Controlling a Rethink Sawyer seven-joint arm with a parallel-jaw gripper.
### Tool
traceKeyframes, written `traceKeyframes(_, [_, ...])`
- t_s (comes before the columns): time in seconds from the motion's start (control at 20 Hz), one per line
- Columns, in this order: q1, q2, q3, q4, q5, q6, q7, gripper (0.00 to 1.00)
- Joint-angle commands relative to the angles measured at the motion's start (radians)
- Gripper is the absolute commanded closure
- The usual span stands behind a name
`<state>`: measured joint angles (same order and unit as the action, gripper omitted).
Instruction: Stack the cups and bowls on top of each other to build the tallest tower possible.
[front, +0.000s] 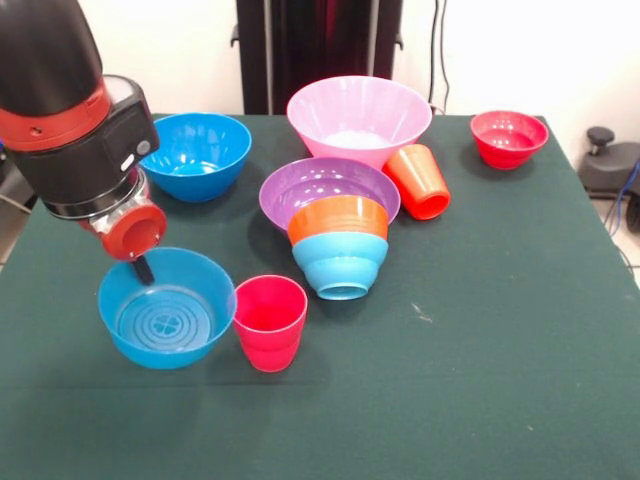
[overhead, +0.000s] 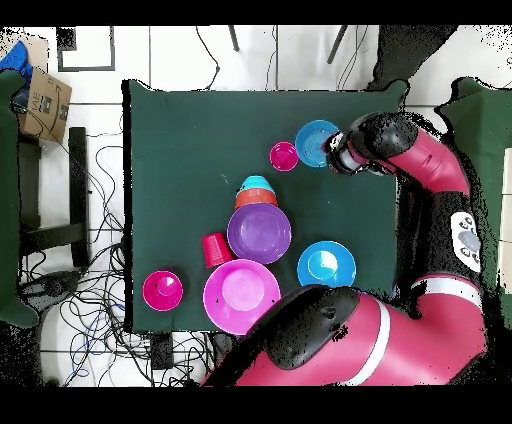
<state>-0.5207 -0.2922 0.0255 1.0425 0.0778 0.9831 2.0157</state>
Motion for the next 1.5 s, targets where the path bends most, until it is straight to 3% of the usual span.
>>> traceKeyframes(0.05, [0.014,-0.039,0.058,0.003,0.050,0.131,0.102,1.00])
traceKeyframes(0.6, [0.055,-0.101,0.039,0.053,0.133,0.163,0.189,1.00])
traceKeyframes(0.95, [0.093,-0.155,0.013,0.172,0.180,0.080,0.218,1.00])
traceKeyframes(1.5, [0.177,-0.179,-0.037,0.279,0.209,-0.035,0.263,1.00])
